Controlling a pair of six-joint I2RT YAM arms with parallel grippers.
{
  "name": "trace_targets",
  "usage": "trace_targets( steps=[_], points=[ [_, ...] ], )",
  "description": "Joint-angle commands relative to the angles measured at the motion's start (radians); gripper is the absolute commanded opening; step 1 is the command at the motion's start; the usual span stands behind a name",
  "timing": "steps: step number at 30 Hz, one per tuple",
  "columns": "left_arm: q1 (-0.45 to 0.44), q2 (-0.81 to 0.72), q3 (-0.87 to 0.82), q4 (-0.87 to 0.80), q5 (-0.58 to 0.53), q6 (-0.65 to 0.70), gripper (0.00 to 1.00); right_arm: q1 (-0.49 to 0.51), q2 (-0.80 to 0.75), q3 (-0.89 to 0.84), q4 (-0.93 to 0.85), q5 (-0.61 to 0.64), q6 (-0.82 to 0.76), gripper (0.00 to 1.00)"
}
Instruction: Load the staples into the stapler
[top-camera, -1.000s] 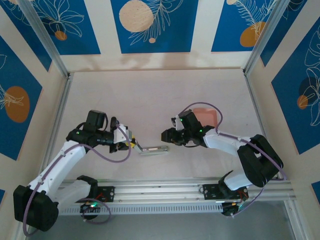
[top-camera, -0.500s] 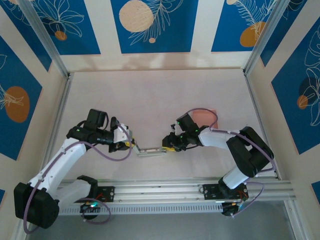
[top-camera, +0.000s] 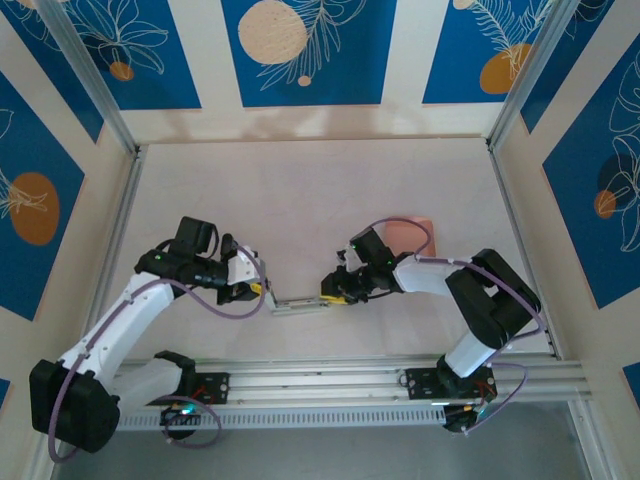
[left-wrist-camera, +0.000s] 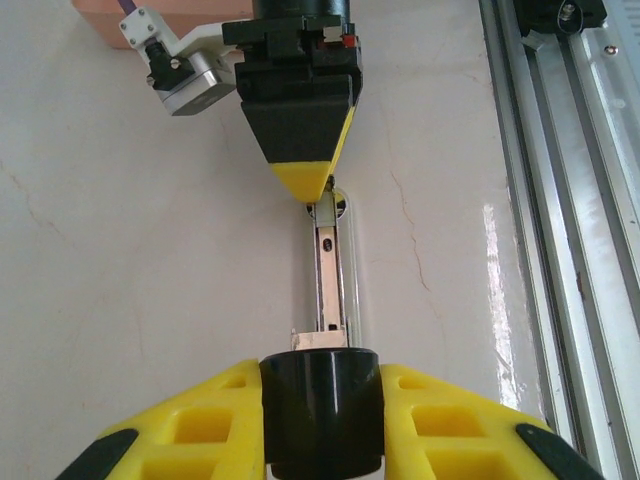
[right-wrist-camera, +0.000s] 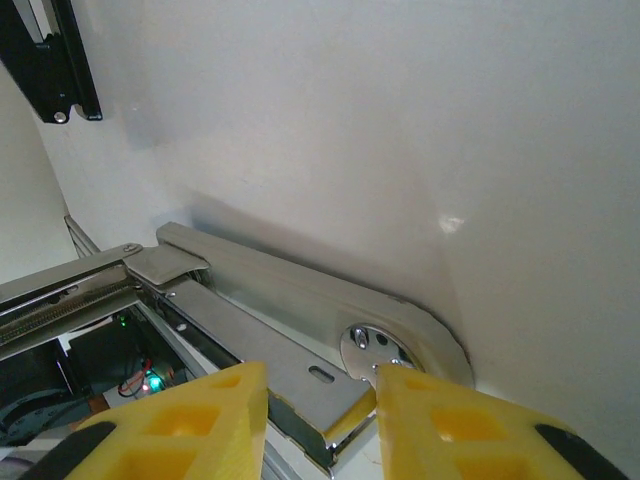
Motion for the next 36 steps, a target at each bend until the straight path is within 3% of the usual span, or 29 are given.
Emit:
trace_targets(
  steps=[1, 11, 26, 36],
  points=[
    [-0.010, 0.001, 0.054, 0.018, 0.033, 0.007, 0.24, 0.019, 0.030, 0.007, -0.020, -0.025, 0.008, 0.31],
    [-0.036, 0.032, 0.055, 0.137, 0.014, -0.111, 0.21, 0.048, 0.065, 0.027, 0.006, -0.021, 0.024, 0.26],
    [-0.227, 0.225, 0.079, 0.408, -0.122, -0.299, 0.17, 0.078, 0.106, 0.035, 0.100, -0.040, 0.070, 0.24],
    [-0.303, 0.373, 0.075, 0.565, -0.201, -0.413, 0.15, 0.077, 0.119, 0.024, 0.163, -0.058, 0.084, 0.24]
  ],
)
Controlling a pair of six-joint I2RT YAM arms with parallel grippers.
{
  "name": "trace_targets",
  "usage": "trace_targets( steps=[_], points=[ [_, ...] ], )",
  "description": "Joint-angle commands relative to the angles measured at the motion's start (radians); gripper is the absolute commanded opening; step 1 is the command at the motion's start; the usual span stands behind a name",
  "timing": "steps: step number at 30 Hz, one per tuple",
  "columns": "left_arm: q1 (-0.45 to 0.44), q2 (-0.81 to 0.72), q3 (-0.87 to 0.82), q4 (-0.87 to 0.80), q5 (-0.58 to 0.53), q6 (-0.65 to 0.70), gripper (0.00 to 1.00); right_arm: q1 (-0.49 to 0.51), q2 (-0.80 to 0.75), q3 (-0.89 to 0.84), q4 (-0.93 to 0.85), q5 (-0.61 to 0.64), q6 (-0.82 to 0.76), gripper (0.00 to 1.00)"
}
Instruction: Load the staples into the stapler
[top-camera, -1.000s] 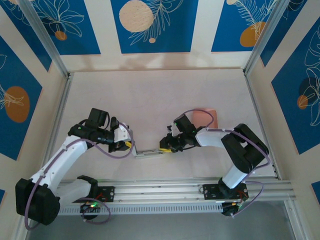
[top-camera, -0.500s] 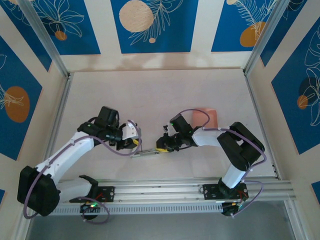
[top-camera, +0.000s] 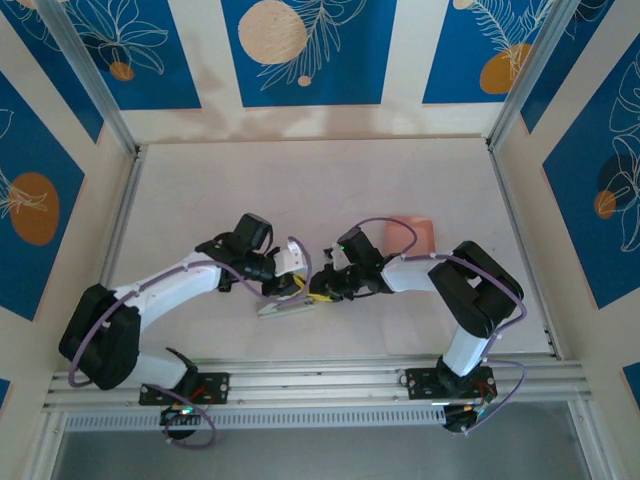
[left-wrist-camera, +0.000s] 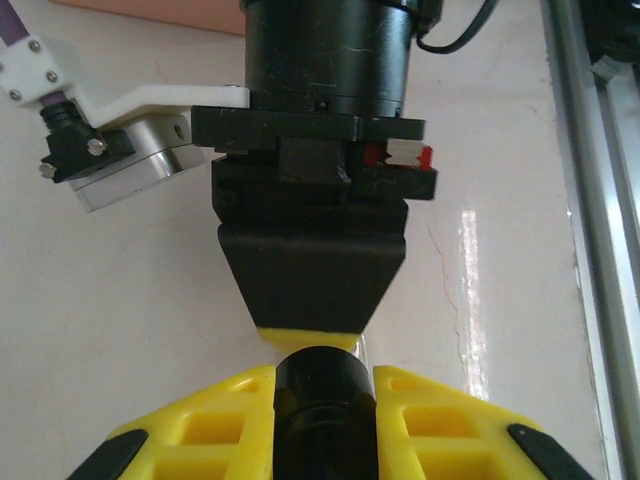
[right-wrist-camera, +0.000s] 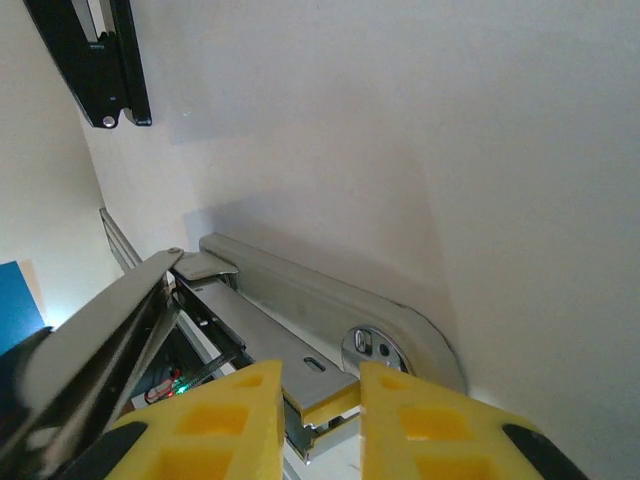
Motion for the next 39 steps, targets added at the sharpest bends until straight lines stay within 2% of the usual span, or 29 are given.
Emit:
trace_targets(
  steps=[1, 11, 20, 39],
  points=[
    [-0.022, 0.030, 0.046, 0.150, -0.047, -0.033, 0.15, 0.017, 0.022, -0.017, -0.007, -0.044, 0.015, 0.24],
    [-0.036, 0.097, 0.074, 0.097, -0.093, -0.052, 0.14, -0.046, -0.079, -0.118, 0.016, -0.024, 0.035, 0.42],
    [-0.064, 0.187, 0.120, 0.051, -0.139, -0.084, 0.14, -0.099, -0.167, -0.156, -0.082, 0.011, 0.000, 0.42],
    [-0.092, 0.346, 0.196, 0.024, -0.256, -0.264, 0.15, -0.104, -0.210, -0.164, -0.132, 0.038, -0.015, 0.42]
  ],
)
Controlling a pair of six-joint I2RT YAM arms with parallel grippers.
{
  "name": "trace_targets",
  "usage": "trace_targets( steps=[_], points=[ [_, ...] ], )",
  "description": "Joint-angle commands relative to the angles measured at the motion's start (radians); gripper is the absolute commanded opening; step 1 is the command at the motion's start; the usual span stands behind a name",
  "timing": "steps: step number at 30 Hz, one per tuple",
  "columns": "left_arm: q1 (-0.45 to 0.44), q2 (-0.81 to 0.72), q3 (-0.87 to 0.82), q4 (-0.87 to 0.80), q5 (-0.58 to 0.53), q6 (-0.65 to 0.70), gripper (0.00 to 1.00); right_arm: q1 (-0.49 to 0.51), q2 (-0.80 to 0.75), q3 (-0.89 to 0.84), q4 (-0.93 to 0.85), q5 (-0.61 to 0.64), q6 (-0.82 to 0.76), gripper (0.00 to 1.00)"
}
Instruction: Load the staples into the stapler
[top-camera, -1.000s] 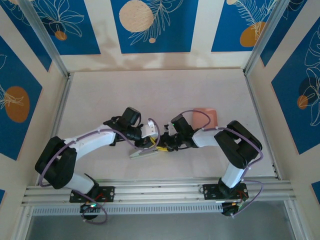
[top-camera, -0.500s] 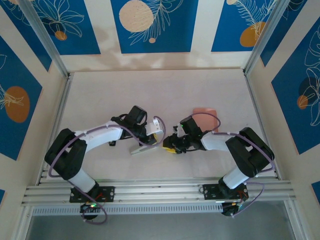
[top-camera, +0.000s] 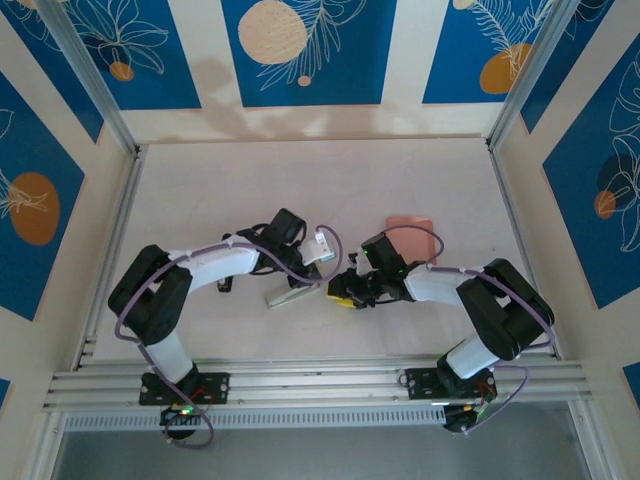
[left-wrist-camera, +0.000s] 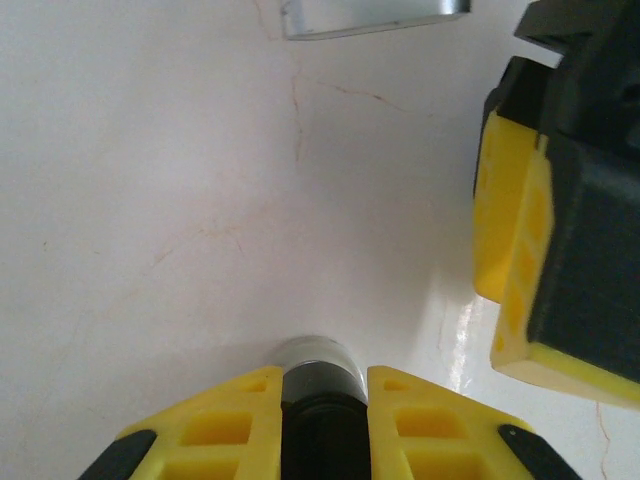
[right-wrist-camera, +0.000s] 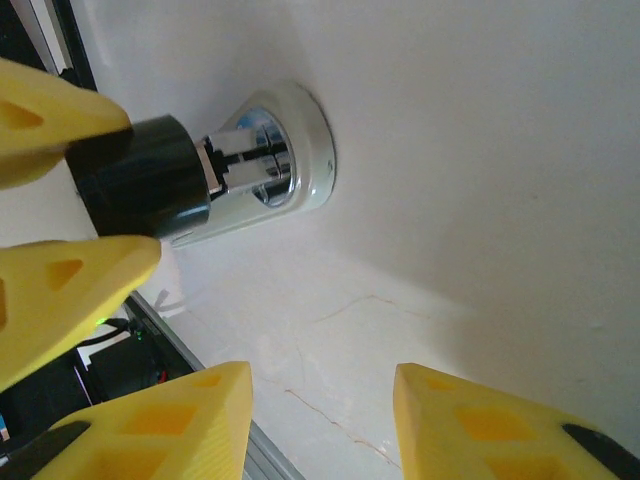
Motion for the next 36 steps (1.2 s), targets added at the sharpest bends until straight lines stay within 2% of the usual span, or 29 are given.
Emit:
trace_targets(
  steps=[1, 23, 36],
  points=[
    [-0.009, 0.043, 0.011, -0.026, -0.074, -0.064, 0.15, -0.004, -0.025, -0.012, -0.033, 0.007, -0.017, 0.42],
    [-0.008, 0.139, 0.115, -0.110, -0.253, -0.338, 0.16, 0.000, -0.046, -0.015, -0.046, 0.021, -0.017, 0.42],
    [-0.010, 0.179, 0.136, -0.136, -0.299, -0.399, 0.16, 0.003, -0.048, -0.017, -0.044, 0.030, -0.015, 0.42]
  ],
)
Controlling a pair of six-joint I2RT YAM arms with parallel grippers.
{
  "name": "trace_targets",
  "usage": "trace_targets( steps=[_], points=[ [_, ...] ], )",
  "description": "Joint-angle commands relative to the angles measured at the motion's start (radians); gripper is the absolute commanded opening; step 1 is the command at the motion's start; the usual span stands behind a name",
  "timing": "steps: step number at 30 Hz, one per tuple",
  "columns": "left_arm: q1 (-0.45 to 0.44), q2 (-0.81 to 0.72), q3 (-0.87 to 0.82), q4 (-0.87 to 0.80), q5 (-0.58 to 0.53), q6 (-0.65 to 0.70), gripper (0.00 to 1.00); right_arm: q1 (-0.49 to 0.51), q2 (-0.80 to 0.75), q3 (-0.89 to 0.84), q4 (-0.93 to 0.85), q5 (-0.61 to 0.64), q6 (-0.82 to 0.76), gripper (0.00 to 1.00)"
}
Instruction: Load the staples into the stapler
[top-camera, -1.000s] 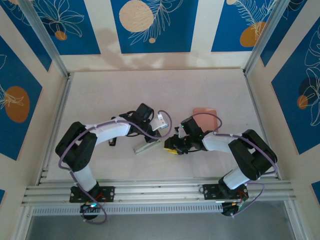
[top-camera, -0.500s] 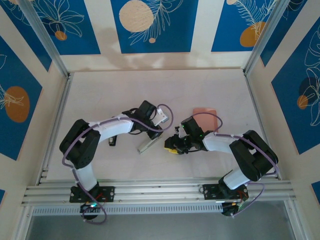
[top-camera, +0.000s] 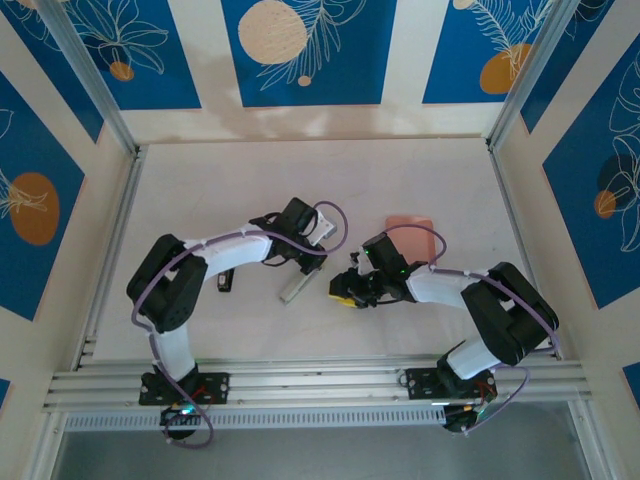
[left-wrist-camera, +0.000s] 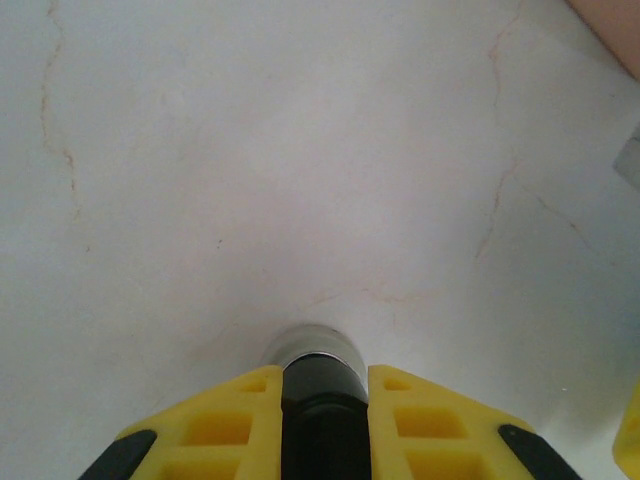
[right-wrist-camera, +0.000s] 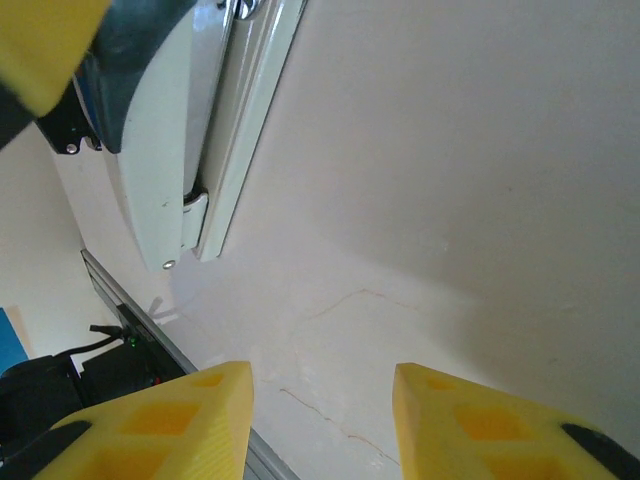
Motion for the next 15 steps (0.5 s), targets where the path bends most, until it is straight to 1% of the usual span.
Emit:
trace_targets(
  steps=[1, 4, 6, 8, 10, 11, 12, 13, 15],
  points=[
    [-0.005, 0.055, -0.022, -0.106, -0.083, -0.020, 0.16, 0.003, -0.018, -0.013, -0.022, 0.002, -0.012, 0.42],
    [-0.004, 0.063, -0.007, -0.127, -0.111, -0.041, 0.17, 0.004, -0.016, -0.012, -0.020, 0.002, -0.011, 0.42],
    [-0.002, 0.069, 0.026, -0.161, -0.159, -0.094, 0.20, 0.006, -0.015, -0.011, -0.019, 0.002, -0.011, 0.42],
    [0.004, 0.083, 0.072, -0.203, -0.183, -0.141, 0.23, 0.006, -0.014, -0.010, -0.019, 0.002, -0.012, 0.42],
    [0.022, 0.097, 0.119, -0.246, -0.200, -0.222, 0.23, 0.006, -0.015, -0.008, -0.020, 0.002, -0.012, 0.42],
    [0.036, 0.106, 0.143, -0.266, -0.191, -0.264, 0.23, 0.006, -0.016, -0.007, -0.020, 0.002, -0.011, 0.42],
    [0.047, 0.113, 0.161, -0.283, -0.182, -0.300, 0.20, 0.006, -0.018, -0.008, -0.021, 0.003, -0.011, 0.42],
    [0.059, 0.118, 0.173, -0.291, -0.170, -0.335, 0.17, 0.007, -0.018, -0.009, -0.020, 0.006, -0.010, 0.42],
    [0.070, 0.115, 0.178, -0.278, -0.182, -0.388, 0.17, 0.008, -0.018, -0.008, -0.020, 0.005, -0.010, 0.42]
  ],
)
